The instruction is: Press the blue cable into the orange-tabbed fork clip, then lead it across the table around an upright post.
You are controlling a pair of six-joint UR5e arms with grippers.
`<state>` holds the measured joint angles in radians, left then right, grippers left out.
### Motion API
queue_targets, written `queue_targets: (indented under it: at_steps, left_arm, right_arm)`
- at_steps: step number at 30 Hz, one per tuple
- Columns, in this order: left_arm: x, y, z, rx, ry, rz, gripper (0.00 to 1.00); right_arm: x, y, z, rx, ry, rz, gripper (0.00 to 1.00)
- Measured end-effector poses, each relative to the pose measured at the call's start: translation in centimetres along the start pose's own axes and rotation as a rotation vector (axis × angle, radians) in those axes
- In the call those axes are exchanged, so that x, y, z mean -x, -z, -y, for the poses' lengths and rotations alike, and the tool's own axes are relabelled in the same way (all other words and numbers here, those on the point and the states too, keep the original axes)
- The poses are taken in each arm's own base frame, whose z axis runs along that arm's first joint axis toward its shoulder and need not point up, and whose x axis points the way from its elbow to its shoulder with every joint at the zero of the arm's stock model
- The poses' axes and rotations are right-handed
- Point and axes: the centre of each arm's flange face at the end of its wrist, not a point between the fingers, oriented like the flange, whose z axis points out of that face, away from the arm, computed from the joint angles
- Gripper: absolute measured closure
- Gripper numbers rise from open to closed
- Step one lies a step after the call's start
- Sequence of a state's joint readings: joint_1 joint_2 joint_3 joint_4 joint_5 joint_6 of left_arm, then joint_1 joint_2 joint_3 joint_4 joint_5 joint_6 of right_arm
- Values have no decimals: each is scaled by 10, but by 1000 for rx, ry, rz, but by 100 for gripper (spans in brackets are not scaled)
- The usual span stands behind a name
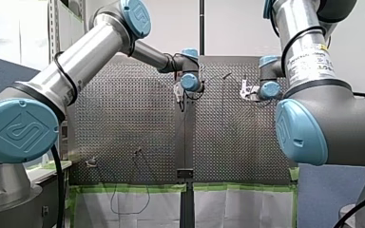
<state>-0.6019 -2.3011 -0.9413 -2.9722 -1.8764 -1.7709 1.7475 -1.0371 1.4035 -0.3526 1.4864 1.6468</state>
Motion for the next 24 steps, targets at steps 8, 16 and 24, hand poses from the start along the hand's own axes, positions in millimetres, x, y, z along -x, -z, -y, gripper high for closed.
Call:
queue_targets:
  at_steps: [8, 16, 24]
  left_arm:
    - [-1, 1, 2, -2, -17, 1, 13]
    - [-8, 4, -5, 37, -29, -12, 0]
    - [-18, 7, -6, 27, 39, -29, 0]
  right_arm:
    - [19, 3, 9, -24, 3, -18, 100]
    - [46, 4, 17, -35, 12, 0, 100]
    - [71, 3, 18, -34, 15, 20, 100]
